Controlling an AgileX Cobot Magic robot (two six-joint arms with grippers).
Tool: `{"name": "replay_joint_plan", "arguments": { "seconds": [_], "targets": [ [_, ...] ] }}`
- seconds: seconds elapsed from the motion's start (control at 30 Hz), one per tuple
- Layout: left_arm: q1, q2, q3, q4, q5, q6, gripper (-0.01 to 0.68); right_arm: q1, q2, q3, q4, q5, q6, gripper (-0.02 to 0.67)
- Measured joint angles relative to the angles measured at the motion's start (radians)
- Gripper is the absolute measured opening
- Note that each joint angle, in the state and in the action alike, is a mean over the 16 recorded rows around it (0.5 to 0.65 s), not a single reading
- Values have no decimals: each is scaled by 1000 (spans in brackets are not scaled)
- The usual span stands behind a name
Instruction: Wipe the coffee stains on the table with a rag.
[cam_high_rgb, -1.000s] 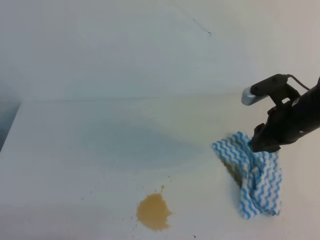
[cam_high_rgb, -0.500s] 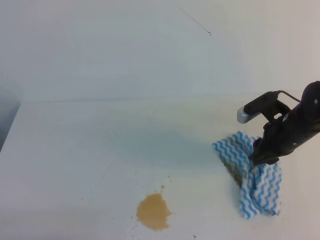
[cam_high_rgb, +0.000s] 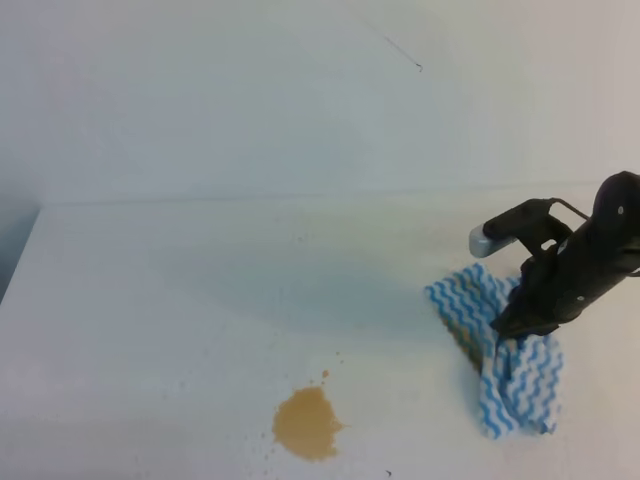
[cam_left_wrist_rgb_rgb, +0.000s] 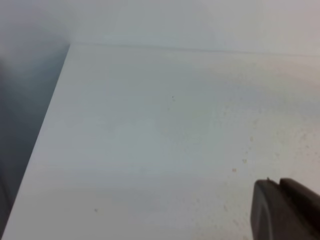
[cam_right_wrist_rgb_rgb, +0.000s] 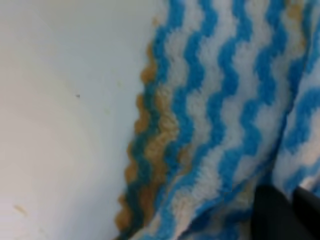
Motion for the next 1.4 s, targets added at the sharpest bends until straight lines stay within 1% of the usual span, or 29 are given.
{"name": "replay_joint_plan", "arguments": {
  "seconds": [0.1, 0.17, 0.3, 0.6, 0.8, 0.97, 1.17, 1.27, 1.4],
  "targets": [
    [0, 0, 0, 0, 0, 0, -4, 32, 0, 0, 33, 3, -2, 6],
    [0, 0, 0, 0, 0, 0, -4, 62, 0, 0, 56, 0, -3, -1],
    [0, 0, 0, 0, 0, 0, -4, 140, 0, 0, 102, -15, -5, -1],
    [0, 0, 0, 0, 0, 0, -4, 351, 0, -1, 170, -81, -13, -1],
    [0, 0, 0, 0, 0, 0, -4, 451, 0, -3, 246, -116, -50, -1],
    [0, 0, 0, 0, 0, 0, -4, 498, 3, -6, 307, -126, -90, -2],
    [0, 0, 0, 0, 0, -1, -4, 518, 25, -10, 364, -108, -124, -2],
    [0, 0, 0, 0, 0, -1, -4, 521, 42, -11, 368, -99, -129, -2],
    [0, 0, 0, 0, 0, -2, -4, 521, 67, -11, 335, -114, -106, -1]
  ]
}}
